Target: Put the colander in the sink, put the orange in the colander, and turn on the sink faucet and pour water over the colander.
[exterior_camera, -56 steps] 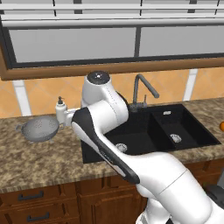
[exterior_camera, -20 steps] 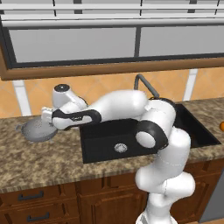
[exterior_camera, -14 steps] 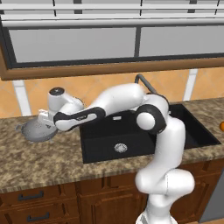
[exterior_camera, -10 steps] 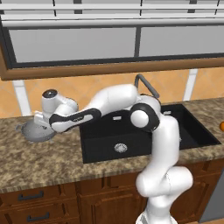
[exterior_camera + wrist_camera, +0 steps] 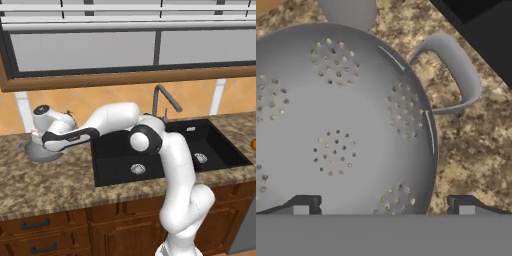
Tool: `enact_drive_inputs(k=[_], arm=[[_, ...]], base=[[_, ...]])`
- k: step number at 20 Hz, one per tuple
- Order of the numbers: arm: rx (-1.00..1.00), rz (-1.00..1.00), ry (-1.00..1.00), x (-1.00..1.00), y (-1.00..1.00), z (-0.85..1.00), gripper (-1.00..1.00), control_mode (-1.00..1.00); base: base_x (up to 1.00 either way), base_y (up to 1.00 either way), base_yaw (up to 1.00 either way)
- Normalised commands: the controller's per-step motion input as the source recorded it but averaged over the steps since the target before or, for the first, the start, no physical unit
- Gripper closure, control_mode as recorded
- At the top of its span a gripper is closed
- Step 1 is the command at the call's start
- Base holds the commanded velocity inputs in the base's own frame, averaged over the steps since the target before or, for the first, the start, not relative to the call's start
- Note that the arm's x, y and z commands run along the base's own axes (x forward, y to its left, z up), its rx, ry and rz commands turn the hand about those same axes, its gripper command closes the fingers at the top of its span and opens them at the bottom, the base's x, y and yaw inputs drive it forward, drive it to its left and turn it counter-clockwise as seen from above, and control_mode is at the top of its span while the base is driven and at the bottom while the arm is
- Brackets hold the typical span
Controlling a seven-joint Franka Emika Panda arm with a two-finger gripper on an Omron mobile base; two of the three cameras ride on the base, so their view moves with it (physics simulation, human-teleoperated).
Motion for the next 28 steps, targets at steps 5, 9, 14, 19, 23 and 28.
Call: enact_drive_inputs(k=[5, 9, 14, 19, 23, 28], arm=[[0.00, -0.13, 0.02, 0.04, -0.24, -0.28, -1.00, -1.00], [0.00, -0.11, 0.01, 0.00, -0.39, -0.22, -1.00, -1.00], [0.01, -0.07, 0.00, 0.06, -0.31, -0.26, -1.00, -1.00], [0.09, 0.00, 0.00, 0.21, -0.02, -0.38, -1.00, -1.00], [0.10, 0.00, 0.00, 0.11, 0.01, -0.34, -1.00, -1.00], [0.07, -0.02, 0.00, 0.00, 0.07, -0.11, 1.00, -1.00]], base=[[0.00, 0.00, 0.00], [0.00, 0.00, 0.00], [0.00, 0.00, 0.00], [0.00, 0.00, 0.00], [0.00, 0.00, 0.00], [0.00, 0.00, 0.00]])
